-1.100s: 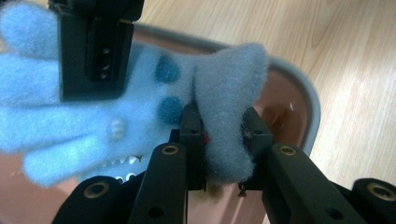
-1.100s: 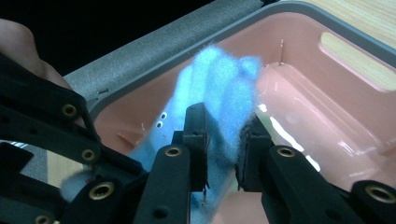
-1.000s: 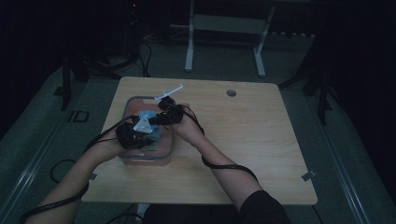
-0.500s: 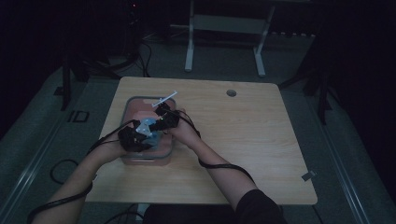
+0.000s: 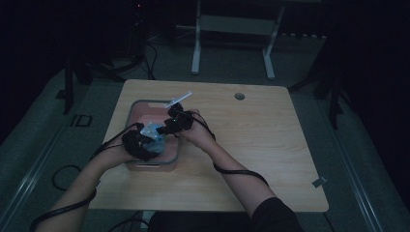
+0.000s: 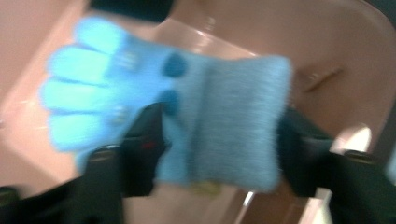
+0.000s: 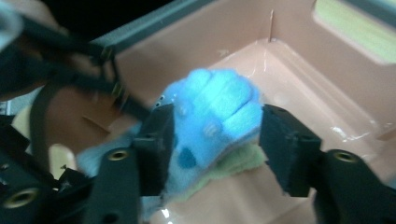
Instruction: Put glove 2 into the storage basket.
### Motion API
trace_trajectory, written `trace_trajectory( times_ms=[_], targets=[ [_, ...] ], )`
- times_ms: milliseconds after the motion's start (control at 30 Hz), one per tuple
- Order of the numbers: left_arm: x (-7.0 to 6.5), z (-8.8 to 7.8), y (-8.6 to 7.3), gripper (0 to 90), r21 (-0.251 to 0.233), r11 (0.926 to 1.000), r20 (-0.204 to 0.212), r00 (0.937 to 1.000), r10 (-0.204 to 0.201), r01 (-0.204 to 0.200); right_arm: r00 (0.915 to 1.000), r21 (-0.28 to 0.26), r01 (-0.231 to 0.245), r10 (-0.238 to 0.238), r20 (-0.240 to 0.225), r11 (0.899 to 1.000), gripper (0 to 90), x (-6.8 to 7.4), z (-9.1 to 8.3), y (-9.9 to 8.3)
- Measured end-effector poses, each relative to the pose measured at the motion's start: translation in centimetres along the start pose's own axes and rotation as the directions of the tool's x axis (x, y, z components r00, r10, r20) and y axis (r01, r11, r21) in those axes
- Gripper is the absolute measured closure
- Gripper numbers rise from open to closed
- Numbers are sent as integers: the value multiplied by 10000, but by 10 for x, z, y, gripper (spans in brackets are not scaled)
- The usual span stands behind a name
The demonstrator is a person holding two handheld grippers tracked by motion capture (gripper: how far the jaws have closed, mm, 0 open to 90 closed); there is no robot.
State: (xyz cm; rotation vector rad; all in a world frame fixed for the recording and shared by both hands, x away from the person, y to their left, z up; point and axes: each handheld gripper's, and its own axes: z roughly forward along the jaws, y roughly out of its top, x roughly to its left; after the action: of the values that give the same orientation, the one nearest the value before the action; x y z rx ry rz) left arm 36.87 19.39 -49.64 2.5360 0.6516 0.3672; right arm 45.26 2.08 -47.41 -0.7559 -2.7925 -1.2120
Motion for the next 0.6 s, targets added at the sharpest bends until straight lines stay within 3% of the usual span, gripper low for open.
trace_trajectory(
  times_ms=[67, 133, 233, 267, 300, 367, 433, 500, 600],
  targets=[
    [0, -3, 1, 223, -167, 9991, -138, 9991, -402, 399, 10000, -211, 30, -31, -63, 9998, 380, -1, -10, 0],
    [-1, -7, 2, 140, -209, 9985, -375, 9980, -515, 507, 9996, -445, 19, -32, -283, 9990, 289, -2, -18, -1],
    [-1, -12, 4, 127, -542, 9953, -437, 9957, -822, 798, 9983, -683, 54, -93, -573, 9977, 232, -5, -26, -4],
    [-2, -17, 7, 127, -977, 9907, -478, 9939, -998, 948, 9981, -743, 48, -94, -616, 9972, 222, -6, -30, -6],
    [-3, -19, 9, 67, -1138, 9885, -478, 9933, -1052, 992, 9976, -745, 155, -204, -657, 9971, 206, -8, -36, -11],
    [-5, -20, 13, 29, -1545, 9813, -321, 9922, -1208, 1145, 9981, -693, 280, -317, -527, 9972, 206, -9, -39, -16],
    [-7, -21, 16, 25, -1744, 9782, -374, 9919, -1212, 1129, 9978, -645, 355, -390, -530, 9973, 201, -9, -41, -19],
    [-12, -20, 24, 25, -2319, 9655, -255, 9915, -1274, 1181, 9980, -705, 203, -244, -577, 9973, 202, -11, -47, -26],
    [-21, -16, 33, 25, -2555, 9611, -113, 9937, -1113, 1048, 9980, -807, 267, -312, -553, 9964, 202, -14, -53, -33]
  ],
)
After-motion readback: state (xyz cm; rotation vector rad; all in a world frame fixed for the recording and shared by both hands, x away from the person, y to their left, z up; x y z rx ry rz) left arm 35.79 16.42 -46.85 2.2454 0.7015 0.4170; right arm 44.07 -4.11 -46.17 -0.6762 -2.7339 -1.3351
